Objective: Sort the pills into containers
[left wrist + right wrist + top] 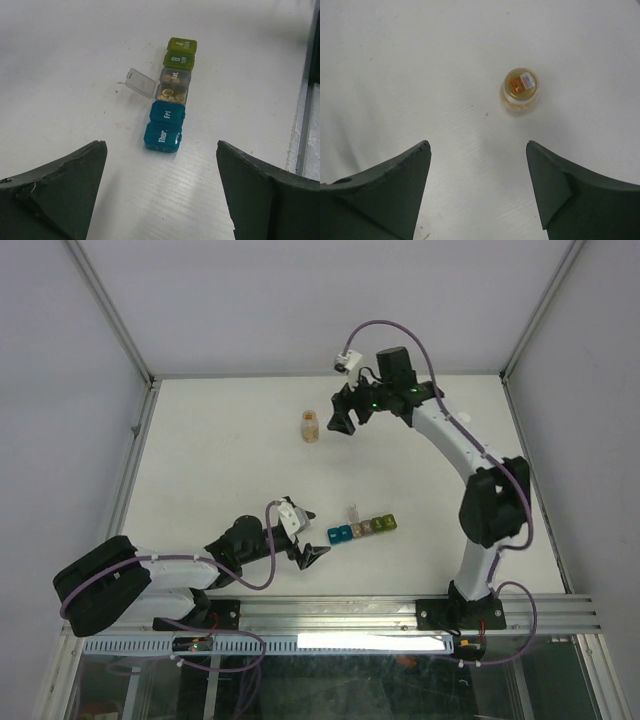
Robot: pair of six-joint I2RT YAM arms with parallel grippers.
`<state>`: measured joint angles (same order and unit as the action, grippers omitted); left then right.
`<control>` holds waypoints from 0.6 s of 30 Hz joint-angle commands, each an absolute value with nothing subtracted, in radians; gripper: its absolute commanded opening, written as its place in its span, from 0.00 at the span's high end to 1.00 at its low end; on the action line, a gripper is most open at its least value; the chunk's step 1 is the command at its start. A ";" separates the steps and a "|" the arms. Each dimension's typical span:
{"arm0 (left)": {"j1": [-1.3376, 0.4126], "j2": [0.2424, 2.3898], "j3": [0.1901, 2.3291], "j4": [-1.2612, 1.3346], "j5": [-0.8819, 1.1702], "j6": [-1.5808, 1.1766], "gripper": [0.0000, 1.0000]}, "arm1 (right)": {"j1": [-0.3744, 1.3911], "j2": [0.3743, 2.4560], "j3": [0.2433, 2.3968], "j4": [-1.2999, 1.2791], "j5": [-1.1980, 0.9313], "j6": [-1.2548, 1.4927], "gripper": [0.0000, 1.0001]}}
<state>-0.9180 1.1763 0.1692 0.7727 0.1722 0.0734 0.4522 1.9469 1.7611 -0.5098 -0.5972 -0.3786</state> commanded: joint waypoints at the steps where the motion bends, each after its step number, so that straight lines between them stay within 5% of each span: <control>1: -0.935 1.270 0.173 0.999 0.262 0.207 0.07 | 0.407 1.681 1.539 -0.444 -0.737 -0.429 0.20; 10: -0.943 1.504 0.243 1.132 0.280 0.264 0.07 | 0.346 1.391 1.152 -0.425 -0.793 -0.403 0.21; 18: -0.954 1.644 0.318 1.176 0.303 0.262 0.09 | 0.217 1.408 1.073 -0.413 -0.929 -0.409 0.27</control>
<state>-0.9379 1.6070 0.2665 1.0710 0.2672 0.2310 0.2451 1.4155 1.0634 -0.4664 -0.8433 -0.4110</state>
